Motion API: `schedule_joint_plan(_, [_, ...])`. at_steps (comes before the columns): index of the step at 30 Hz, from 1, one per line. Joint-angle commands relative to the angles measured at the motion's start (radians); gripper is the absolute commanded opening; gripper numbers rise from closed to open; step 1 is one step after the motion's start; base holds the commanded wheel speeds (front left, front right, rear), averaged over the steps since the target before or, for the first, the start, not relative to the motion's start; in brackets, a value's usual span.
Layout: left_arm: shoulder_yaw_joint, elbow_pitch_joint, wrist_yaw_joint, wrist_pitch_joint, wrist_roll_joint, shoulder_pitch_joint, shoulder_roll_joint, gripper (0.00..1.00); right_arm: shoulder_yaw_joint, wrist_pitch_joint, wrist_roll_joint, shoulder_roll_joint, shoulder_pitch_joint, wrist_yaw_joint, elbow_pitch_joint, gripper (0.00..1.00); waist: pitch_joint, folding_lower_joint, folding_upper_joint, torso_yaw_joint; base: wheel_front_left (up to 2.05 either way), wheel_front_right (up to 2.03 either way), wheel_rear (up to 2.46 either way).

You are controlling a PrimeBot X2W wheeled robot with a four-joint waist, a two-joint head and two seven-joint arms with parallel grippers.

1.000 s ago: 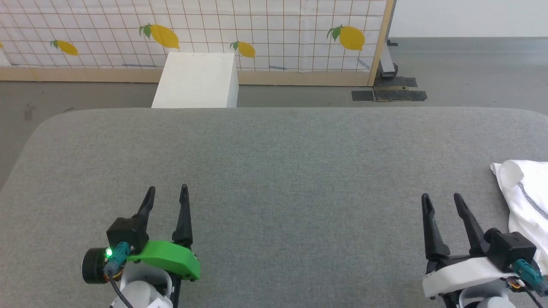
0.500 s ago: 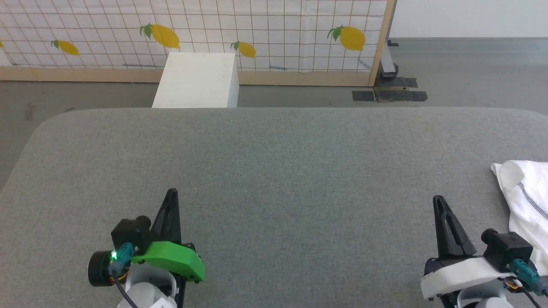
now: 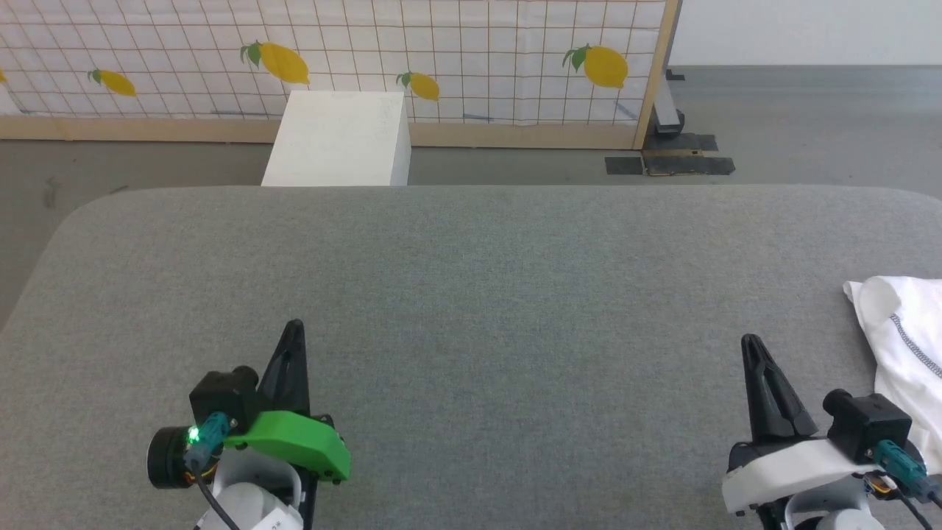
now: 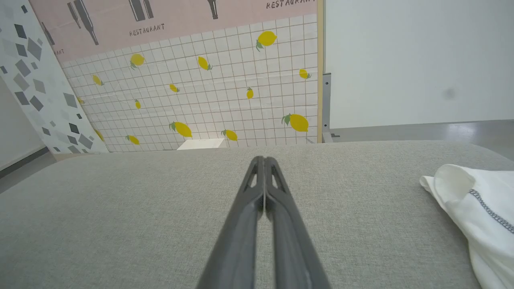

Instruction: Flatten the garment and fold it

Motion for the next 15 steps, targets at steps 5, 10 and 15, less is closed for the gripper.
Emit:
schedule_joint_plan(5, [0.008,-0.018,0.003,0.015,0.025,0.021,-0.003,0.00,0.004,0.017,-0.018,0.000,-0.001,0.000,-0.014,0.00,0.000,0.0000,0.0000,0.000,0.00,0.00,0.00])
schedule_joint_plan(10, [0.011,-0.029,0.004,0.025,0.033,0.026,-0.004,0.00,0.005,0.027,-0.026,0.000,-0.001,0.000,-0.021,0.00,-0.001,0.0000,0.0000,-0.001,0.00,0.00,0.00])
schedule_joint_plan(15, [0.014,-0.040,0.004,0.035,0.041,0.030,-0.005,0.00,0.006,0.036,-0.033,0.000,-0.001,0.000,-0.028,0.00,-0.001,0.0000,0.0000,-0.001,0.00,0.00,0.00])
